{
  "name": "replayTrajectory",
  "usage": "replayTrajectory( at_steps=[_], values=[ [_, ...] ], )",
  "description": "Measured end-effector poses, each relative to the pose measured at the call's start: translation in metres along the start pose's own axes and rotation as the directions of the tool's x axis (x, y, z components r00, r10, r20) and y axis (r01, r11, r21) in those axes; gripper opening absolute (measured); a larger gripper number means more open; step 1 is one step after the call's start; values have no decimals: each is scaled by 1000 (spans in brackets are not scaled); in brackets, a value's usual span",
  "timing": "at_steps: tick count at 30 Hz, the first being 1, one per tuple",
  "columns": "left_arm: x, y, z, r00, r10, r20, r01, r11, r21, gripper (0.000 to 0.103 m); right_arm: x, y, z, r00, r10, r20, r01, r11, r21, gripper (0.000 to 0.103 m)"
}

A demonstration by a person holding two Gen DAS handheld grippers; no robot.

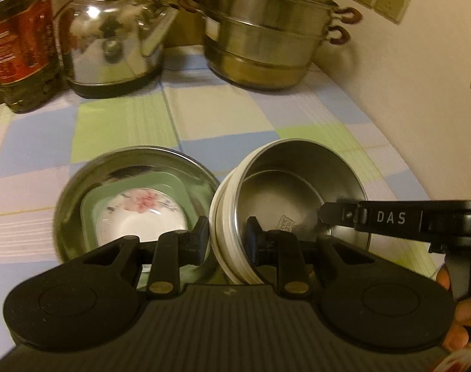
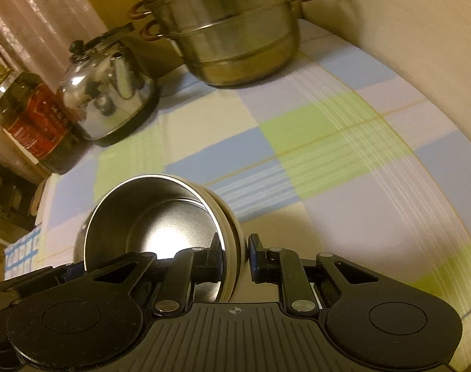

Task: Organize plates and bowls
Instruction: 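Lower the nested bowls with both tools over the floral saucer on the plates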

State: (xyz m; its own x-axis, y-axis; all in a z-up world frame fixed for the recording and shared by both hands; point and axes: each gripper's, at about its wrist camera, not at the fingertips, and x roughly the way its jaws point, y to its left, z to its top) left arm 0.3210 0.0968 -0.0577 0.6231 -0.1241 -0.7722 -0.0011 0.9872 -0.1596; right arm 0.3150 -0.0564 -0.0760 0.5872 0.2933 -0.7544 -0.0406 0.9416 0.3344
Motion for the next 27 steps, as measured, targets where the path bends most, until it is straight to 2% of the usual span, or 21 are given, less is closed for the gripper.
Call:
replayTrajectory(
  at_steps=[14,27],
  values=[
    [-10,61,7,995,104,11,-102,988,-113,23,38,61,17,994,87,-68,-93,990,-101,17],
    [-7,105,17,991,134,-5,-133,973,-189,23,71,104,31,987,109,-120,-129,976,-175,17]
  ],
)
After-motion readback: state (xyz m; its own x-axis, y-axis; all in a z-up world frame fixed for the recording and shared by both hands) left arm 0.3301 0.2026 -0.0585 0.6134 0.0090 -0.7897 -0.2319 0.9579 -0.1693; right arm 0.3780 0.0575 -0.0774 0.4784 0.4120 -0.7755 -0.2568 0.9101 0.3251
